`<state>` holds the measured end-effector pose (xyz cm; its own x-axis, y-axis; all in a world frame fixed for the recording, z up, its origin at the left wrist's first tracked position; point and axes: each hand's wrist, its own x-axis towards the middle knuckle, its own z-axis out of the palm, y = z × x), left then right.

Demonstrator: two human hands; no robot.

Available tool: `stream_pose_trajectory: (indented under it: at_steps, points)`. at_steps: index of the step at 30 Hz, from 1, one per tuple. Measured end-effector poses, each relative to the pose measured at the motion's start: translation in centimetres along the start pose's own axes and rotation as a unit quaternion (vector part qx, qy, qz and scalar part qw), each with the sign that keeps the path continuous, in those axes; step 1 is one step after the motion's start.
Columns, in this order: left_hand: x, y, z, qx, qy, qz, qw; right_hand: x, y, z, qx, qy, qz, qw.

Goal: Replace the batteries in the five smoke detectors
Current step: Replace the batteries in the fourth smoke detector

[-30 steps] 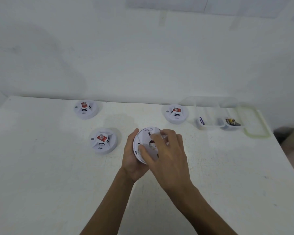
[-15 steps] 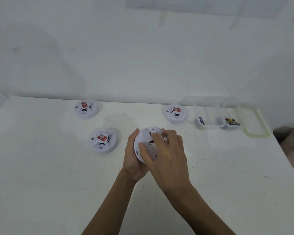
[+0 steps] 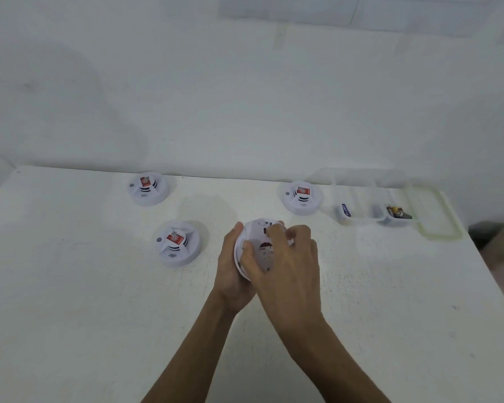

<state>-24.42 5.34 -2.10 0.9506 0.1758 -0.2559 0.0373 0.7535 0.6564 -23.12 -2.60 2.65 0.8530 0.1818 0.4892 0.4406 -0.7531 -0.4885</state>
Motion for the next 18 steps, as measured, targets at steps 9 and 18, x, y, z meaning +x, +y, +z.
stream_pose_trajectory:
  at_steps: [9,18]
  points:
    - [0.0,1.2,-0.2,-0.021,0.009,-0.036,0.999,-0.5,1.3,-0.6,0.085,-0.104,0.005,0.991]
    - [-1.8,2.4,0.0,0.260,-0.006,0.031,0.965,-0.2,3.0,-2.4,0.251,-0.261,0.143,0.921]
